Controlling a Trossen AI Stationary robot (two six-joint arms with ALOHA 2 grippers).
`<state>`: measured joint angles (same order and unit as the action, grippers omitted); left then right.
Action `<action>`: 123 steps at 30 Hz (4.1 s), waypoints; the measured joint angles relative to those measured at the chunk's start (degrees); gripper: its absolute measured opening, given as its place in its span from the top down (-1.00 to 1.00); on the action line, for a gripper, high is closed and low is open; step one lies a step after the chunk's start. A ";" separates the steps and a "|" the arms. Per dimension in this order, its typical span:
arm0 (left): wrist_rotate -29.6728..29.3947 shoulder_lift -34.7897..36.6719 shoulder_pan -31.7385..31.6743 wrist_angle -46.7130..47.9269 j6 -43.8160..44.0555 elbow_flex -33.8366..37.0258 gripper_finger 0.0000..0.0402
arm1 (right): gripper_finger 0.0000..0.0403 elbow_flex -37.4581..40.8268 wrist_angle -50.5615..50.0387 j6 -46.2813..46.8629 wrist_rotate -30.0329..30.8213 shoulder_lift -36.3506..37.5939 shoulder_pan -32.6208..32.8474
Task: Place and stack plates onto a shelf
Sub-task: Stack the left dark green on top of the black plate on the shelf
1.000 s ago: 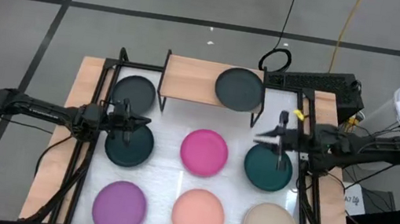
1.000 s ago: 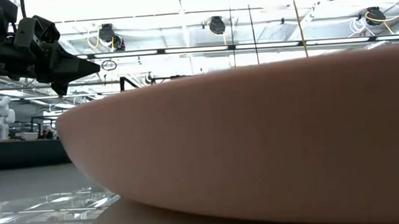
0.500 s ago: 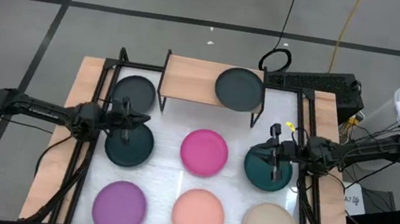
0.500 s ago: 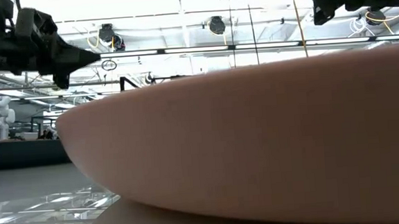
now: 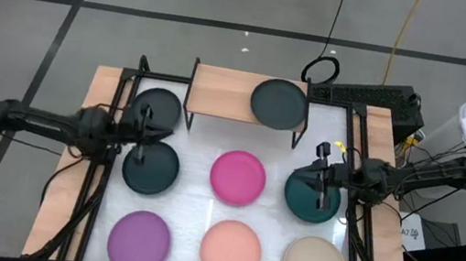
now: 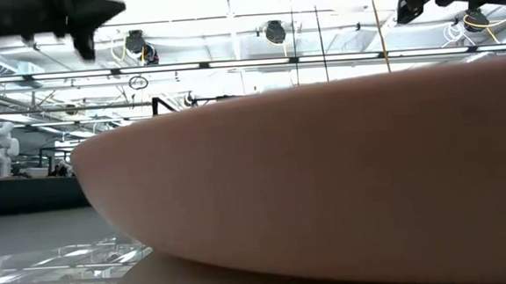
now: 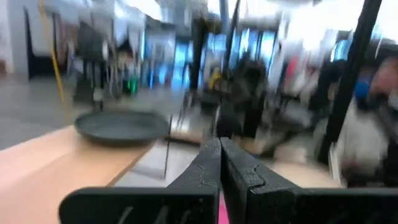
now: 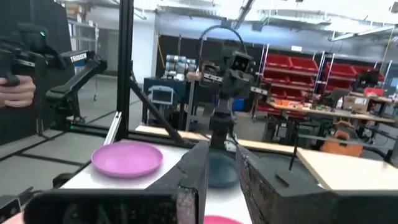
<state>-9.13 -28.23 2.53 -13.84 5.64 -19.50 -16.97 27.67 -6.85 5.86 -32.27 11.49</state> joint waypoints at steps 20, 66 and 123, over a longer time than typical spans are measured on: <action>-3.15 -44.55 1.97 65.37 19.07 -30.02 0.64 | 0.66 0.00 -0.59 1.66 -0.05 0.13 0.00; 10.14 -61.67 16.06 71.05 31.59 -56.30 0.96 | 0.66 0.00 0.39 1.68 0.12 0.26 0.00; -0.66 -84.22 -14.89 46.96 -39.99 -85.84 0.36 | 0.66 0.00 0.66 1.70 -0.06 6.88 -0.01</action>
<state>-9.79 -112.44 -12.36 33.12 -34.35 -105.34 -16.97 28.34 -5.15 5.80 -25.39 11.47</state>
